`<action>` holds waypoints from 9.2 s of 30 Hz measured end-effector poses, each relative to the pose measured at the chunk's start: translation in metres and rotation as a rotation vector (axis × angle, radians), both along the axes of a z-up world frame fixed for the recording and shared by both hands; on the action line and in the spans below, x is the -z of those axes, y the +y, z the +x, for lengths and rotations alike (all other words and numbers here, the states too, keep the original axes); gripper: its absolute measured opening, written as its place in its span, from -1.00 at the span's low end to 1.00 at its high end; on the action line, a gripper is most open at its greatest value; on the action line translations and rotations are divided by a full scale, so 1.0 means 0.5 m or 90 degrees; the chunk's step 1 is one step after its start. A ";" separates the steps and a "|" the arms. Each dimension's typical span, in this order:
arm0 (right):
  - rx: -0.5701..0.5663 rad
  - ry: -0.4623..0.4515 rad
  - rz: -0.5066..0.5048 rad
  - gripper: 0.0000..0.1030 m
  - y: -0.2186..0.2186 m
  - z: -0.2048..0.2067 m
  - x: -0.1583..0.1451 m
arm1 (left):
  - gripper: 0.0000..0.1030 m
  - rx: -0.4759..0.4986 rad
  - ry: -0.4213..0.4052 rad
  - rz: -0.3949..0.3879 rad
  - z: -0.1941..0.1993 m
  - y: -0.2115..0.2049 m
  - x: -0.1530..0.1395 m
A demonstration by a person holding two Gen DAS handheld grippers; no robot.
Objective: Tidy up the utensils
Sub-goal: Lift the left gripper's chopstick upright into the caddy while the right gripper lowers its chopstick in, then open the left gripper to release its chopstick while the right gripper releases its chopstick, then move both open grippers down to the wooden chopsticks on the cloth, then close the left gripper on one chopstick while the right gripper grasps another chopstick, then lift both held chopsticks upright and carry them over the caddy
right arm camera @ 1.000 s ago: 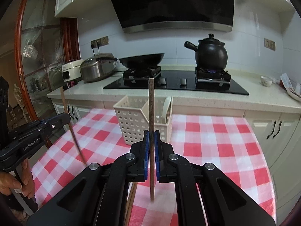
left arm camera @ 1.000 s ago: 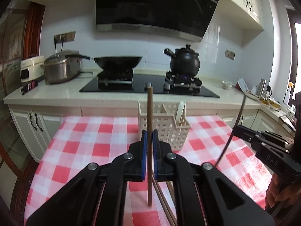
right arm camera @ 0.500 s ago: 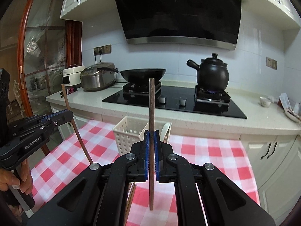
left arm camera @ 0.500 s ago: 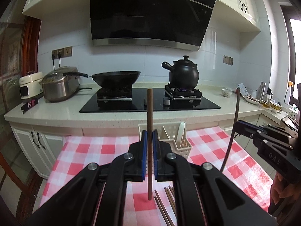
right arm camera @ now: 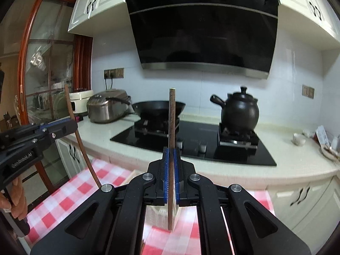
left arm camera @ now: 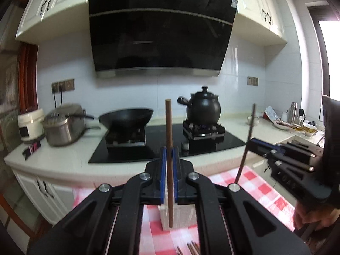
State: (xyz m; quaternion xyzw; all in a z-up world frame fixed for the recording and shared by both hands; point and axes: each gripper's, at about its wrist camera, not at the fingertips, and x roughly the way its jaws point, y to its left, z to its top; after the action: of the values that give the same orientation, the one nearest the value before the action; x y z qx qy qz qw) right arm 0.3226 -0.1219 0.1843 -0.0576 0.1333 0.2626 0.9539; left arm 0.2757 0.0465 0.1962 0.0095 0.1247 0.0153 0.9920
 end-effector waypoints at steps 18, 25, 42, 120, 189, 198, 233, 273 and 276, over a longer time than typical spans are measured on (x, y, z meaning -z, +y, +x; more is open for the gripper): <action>-0.034 0.059 -0.010 -0.91 0.093 0.157 0.080 | -0.89 0.010 0.042 -0.058 0.222 0.044 0.078; -0.036 0.112 -0.011 -0.91 0.099 0.202 0.142 | -0.89 0.006 0.095 -0.073 0.263 0.072 0.164; -0.027 0.101 -0.008 -0.90 0.053 0.133 0.116 | 0.15 -0.065 0.080 -0.081 0.165 0.126 0.172; -0.003 0.356 0.030 -0.64 -0.094 -0.097 0.486 | 0.18 -0.118 0.400 -0.084 -0.036 -0.012 0.603; 0.024 0.342 -0.149 -0.89 0.091 -0.065 0.508 | -0.90 -0.073 0.327 -0.145 -0.111 0.126 0.567; -0.001 0.271 -0.053 -0.89 0.033 -0.083 0.402 | -0.90 -0.054 0.275 -0.139 -0.115 0.098 0.488; -0.013 0.103 0.028 -0.89 -0.068 -0.196 0.200 | -0.90 -0.030 0.100 -0.068 -0.195 0.012 0.280; -0.018 0.004 0.046 -0.89 0.020 0.042 -0.022 | -0.90 -0.017 -0.005 -0.095 0.103 0.017 0.001; -0.018 0.002 0.055 -0.89 0.024 0.064 -0.028 | -0.90 -0.026 -0.008 -0.085 0.125 0.024 -0.001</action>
State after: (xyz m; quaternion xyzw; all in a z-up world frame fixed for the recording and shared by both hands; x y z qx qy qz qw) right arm 0.3544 -0.1100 0.1983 -0.0179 0.1226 0.2819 0.9514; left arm 0.3381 0.0586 0.1969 -0.0596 0.1197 0.0270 0.9907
